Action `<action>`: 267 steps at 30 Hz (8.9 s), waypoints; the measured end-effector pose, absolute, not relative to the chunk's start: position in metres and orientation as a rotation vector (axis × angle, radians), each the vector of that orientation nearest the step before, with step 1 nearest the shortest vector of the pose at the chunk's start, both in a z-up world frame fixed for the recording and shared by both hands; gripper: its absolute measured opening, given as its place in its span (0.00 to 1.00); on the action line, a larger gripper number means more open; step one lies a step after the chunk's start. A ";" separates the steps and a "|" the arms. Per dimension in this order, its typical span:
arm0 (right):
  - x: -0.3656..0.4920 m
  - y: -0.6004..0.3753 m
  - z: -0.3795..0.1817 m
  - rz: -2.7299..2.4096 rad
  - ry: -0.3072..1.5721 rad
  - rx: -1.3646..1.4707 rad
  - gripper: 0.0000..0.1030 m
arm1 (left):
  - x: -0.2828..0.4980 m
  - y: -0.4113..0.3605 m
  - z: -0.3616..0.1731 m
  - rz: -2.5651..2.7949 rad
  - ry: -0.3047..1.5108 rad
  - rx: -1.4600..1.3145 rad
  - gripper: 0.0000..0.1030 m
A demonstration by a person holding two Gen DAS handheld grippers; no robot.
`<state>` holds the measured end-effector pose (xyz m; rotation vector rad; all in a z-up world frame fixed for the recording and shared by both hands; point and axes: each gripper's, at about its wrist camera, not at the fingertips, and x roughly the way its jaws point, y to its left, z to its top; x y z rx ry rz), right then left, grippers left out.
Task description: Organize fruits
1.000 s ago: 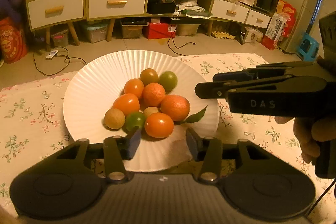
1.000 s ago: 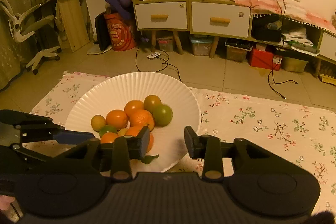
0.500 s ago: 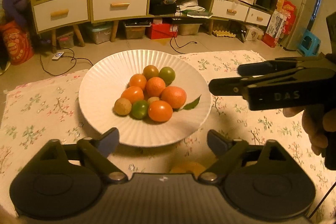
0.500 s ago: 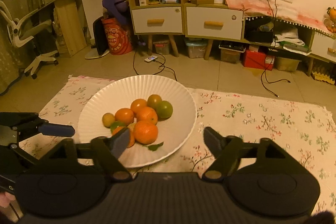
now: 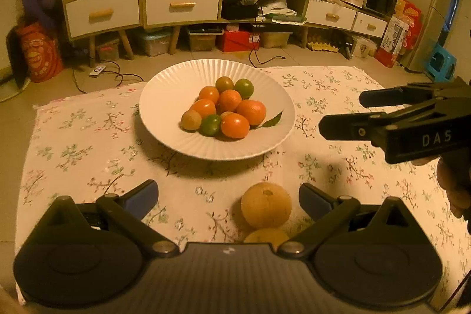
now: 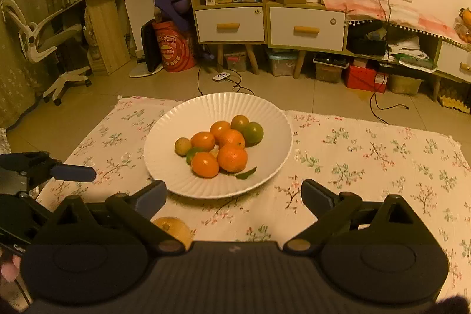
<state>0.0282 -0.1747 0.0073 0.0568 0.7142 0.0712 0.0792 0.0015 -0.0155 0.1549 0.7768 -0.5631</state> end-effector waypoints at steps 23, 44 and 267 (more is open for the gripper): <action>-0.015 -0.169 -0.028 -0.016 0.752 -0.012 0.99 | 0.031 0.011 -0.048 -0.598 0.795 0.219 1.00; -0.012 -0.158 -0.037 0.035 0.764 -0.024 0.99 | 0.042 -0.008 -0.071 -0.657 0.851 0.184 0.71; -0.050 -0.136 0.002 -0.232 0.709 -0.006 1.00 | 0.003 0.009 0.010 -0.183 0.819 0.052 1.00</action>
